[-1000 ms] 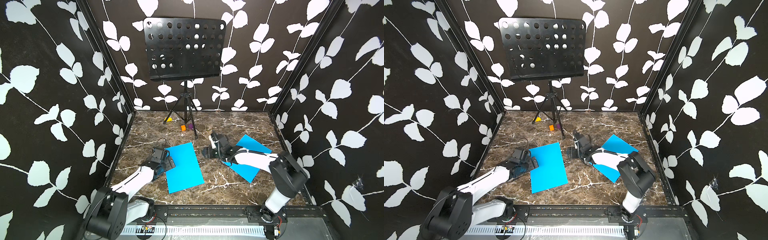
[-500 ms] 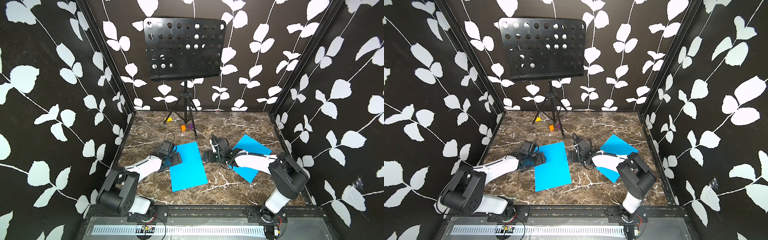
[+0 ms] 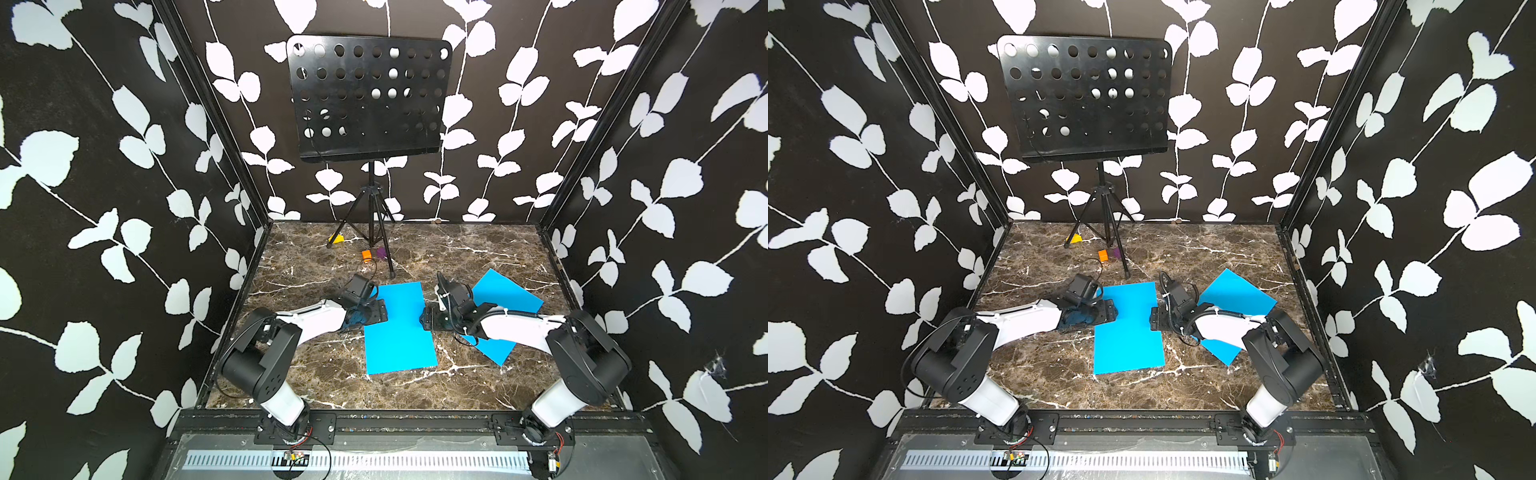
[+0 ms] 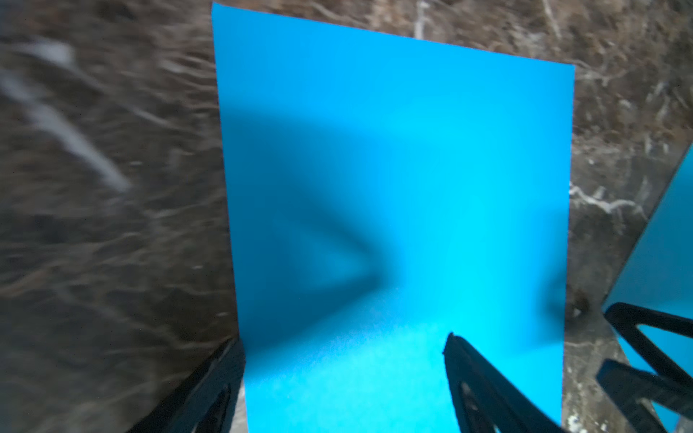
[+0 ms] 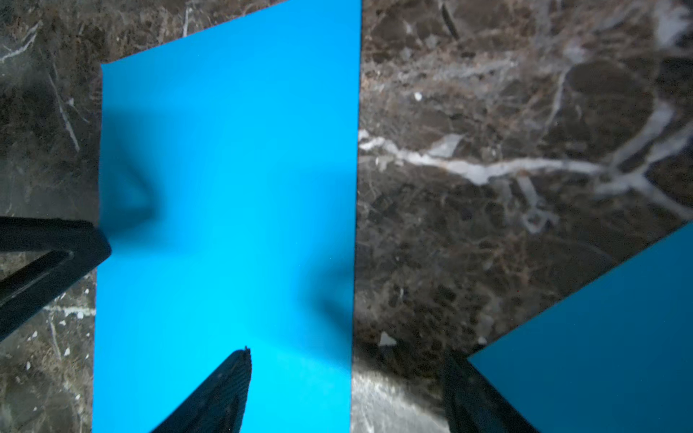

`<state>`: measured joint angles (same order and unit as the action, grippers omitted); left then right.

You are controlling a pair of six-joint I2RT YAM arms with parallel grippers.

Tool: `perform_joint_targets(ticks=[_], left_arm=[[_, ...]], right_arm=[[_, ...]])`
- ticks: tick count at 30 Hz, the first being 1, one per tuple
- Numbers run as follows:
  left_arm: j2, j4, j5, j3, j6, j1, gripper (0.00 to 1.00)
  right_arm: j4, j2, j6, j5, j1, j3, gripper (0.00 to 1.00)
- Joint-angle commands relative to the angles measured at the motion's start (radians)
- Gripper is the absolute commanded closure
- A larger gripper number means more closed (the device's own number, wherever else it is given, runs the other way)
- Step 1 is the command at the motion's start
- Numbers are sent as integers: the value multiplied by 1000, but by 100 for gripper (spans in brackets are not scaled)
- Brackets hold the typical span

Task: Fold the rectangular paper in half along the long edge
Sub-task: Move the paper to the center of the board.

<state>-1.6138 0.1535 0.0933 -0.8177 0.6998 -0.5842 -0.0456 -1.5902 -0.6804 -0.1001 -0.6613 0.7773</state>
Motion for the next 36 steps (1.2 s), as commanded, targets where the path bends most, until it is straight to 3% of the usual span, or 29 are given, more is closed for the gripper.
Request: perform_joint_targets(ticks=[1, 10, 19, 36], left_arm=[[-52, 66, 34, 8, 26, -33, 17], [-83, 73, 20, 3, 18, -37, 27], [-101, 89, 21, -36, -16, -37, 31], [-152, 78, 34, -101, -40, -39, 30]], right_arm=[[-5, 45, -42, -4, 20, -26, 21], [1, 39, -42, -57, 38, -36, 21], [15, 31, -64, -103, 32, -47, 21], [-84, 211, -47, 16, -43, -108, 21]])
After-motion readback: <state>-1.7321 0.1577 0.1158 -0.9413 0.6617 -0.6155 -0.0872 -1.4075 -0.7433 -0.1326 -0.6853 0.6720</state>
